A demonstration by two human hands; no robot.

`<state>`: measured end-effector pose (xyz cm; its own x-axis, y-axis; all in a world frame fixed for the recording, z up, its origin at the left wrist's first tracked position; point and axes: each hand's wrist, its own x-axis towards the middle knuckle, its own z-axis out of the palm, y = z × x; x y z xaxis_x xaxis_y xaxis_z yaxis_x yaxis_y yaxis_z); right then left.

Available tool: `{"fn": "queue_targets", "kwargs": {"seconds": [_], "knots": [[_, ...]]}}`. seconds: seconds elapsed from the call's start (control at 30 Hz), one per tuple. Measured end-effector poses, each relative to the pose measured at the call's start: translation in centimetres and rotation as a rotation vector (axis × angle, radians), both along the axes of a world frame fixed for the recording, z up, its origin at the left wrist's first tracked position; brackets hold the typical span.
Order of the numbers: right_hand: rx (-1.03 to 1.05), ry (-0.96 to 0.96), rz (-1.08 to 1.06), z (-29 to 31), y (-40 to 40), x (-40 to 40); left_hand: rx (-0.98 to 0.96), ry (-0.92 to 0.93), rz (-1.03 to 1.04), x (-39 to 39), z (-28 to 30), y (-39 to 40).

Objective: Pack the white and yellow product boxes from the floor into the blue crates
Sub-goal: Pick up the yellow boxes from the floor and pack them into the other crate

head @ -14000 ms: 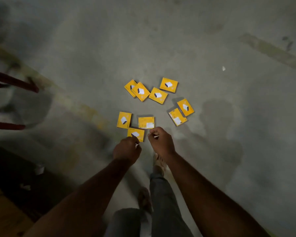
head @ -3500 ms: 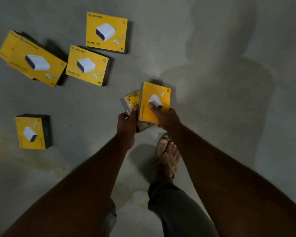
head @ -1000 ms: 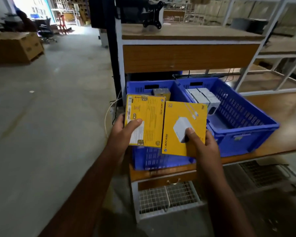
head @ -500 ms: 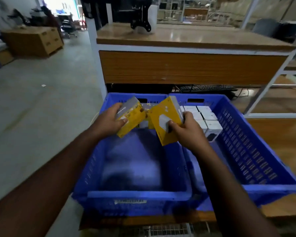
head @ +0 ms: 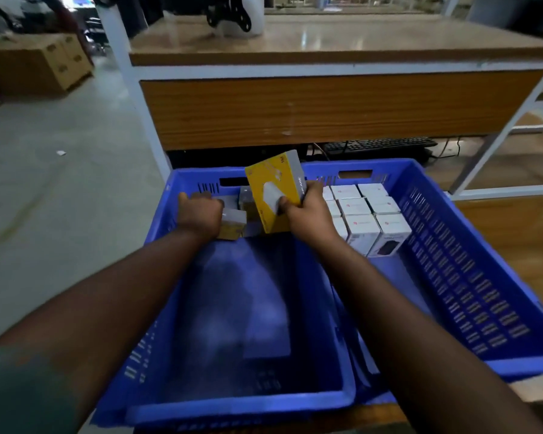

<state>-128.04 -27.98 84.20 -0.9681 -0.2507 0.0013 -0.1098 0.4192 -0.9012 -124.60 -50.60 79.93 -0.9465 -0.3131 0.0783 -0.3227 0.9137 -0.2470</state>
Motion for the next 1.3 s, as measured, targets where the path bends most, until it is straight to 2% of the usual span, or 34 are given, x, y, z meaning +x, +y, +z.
{"fn": "queue_targets", "kwargs": {"seconds": [0.13, 0.27, 0.4, 0.5, 0.6, 0.67, 0.77, 0.9, 1.1, 1.3], "knots": [[0.288, 0.158, -0.07, -1.3, -1.9, 0.0, 0.001, -0.047, 0.049, 0.0, -2.1, -1.4], [0.236, 0.179, -0.071, -2.9, -5.1, -0.4, 0.111, -0.027, 0.083, -0.6, -3.3, -2.9], [0.129, 0.009, -0.117, -5.3, -7.3, -0.9, 0.174, 0.016, 0.084, -1.0, -3.8, -3.1], [0.162, -0.051, -0.156, -6.6, -7.7, -1.1, 0.171, 0.053, 0.029, -1.2, -5.3, -3.6], [0.26, 0.066, -0.123, -7.6, -7.2, -1.6, 0.181, 0.076, -0.019, -1.7, -6.9, -3.5], [0.318, 0.044, -0.111, -8.6, -6.6, -2.0, 0.198, 0.043, -0.011, -1.9, -7.5, -3.2], [0.231, -0.113, -0.112, -9.9, -6.3, -1.9, 0.221, -0.002, -0.006, -1.9, -7.9, -3.2], [0.033, -0.191, -0.204, -10.4, -7.2, -1.8, 0.295, 0.01, -0.018, -2.0, -8.5, -2.8], [-0.126, -0.153, -0.252, -12.5, -9.5, -0.9, 0.369, 0.081, -0.015, -1.9, -8.8, -2.5], [-0.134, -0.115, -0.261, -13.7, -9.8, -1.5, 0.291, 0.157, -0.069, -2.6, -9.6, -1.7]]}}
